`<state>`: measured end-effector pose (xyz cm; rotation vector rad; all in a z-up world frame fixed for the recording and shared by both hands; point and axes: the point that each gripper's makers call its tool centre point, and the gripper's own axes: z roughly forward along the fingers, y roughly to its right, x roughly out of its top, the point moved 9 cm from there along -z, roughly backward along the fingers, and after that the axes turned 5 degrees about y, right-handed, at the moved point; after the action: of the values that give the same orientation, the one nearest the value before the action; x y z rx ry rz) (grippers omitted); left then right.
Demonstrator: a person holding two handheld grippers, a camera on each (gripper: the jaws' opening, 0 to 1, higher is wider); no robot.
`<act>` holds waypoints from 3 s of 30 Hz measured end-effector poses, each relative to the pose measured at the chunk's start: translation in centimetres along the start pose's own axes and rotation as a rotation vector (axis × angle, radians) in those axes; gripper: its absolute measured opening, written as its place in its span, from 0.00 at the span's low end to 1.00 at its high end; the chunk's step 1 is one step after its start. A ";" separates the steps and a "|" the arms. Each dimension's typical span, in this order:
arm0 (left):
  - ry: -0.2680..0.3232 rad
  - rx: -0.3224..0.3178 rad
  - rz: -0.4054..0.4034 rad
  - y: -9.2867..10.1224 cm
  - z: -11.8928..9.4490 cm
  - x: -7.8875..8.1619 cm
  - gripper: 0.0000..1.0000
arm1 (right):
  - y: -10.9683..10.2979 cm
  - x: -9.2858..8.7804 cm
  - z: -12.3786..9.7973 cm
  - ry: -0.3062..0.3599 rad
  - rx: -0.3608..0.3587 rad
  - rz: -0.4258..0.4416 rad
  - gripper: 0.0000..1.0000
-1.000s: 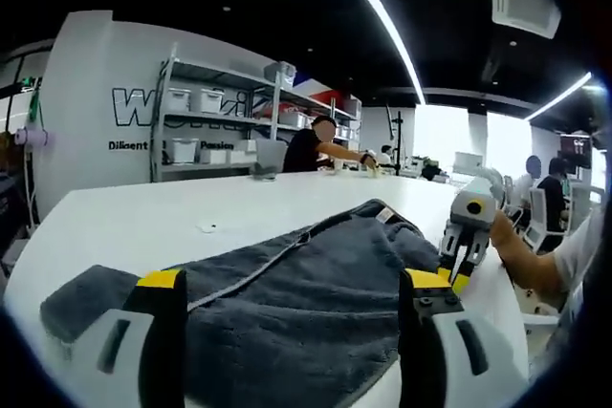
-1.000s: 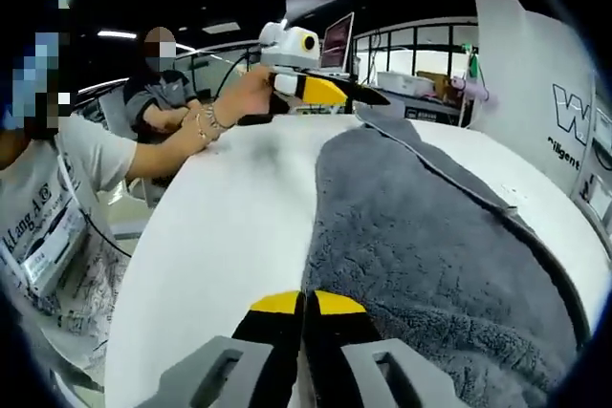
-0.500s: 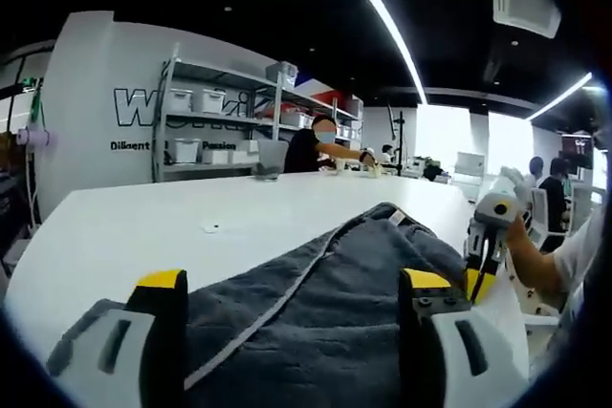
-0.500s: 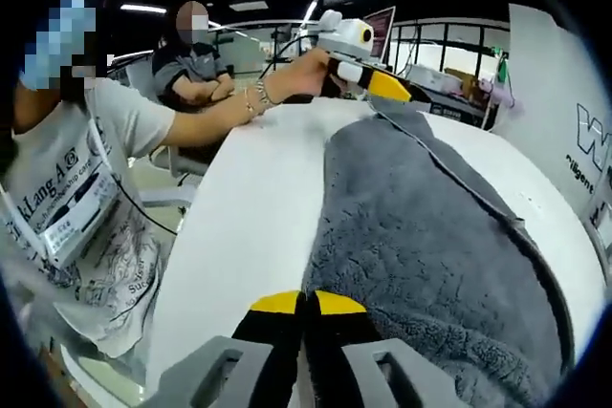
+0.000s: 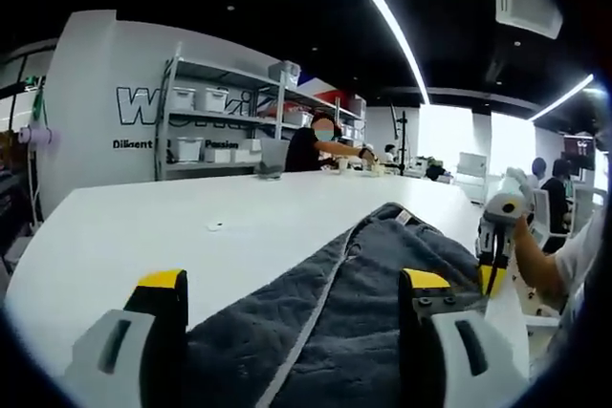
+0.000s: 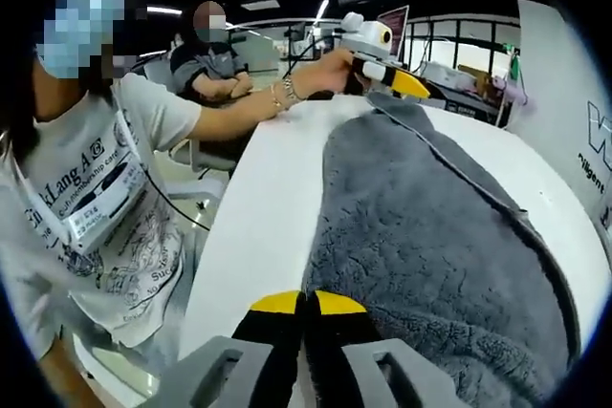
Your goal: Fold the towel on the table until its edges align and the towel forms a compact rectangular stack.
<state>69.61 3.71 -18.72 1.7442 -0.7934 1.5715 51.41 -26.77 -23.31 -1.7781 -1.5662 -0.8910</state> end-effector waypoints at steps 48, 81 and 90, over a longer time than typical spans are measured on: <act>0.010 0.053 0.082 -1.5 -1.0 0.8 0.94 | 11.2 3.1 -1.5 0.120 -0.427 0.136 0.99; -0.168 0.130 0.289 0.5 -13.5 2.4 0.95 | 9.8 3.2 -2.6 0.170 -0.427 0.105 0.99; -0.317 0.214 0.376 -2.6 -14.4 -1.0 0.86 | 9.8 3.4 -2.6 0.182 -0.427 0.109 0.99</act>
<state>62.92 16.75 -18.88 2.1285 -1.2017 1.6889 61.19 -28.03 -19.13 -1.9789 -1.2145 -1.3680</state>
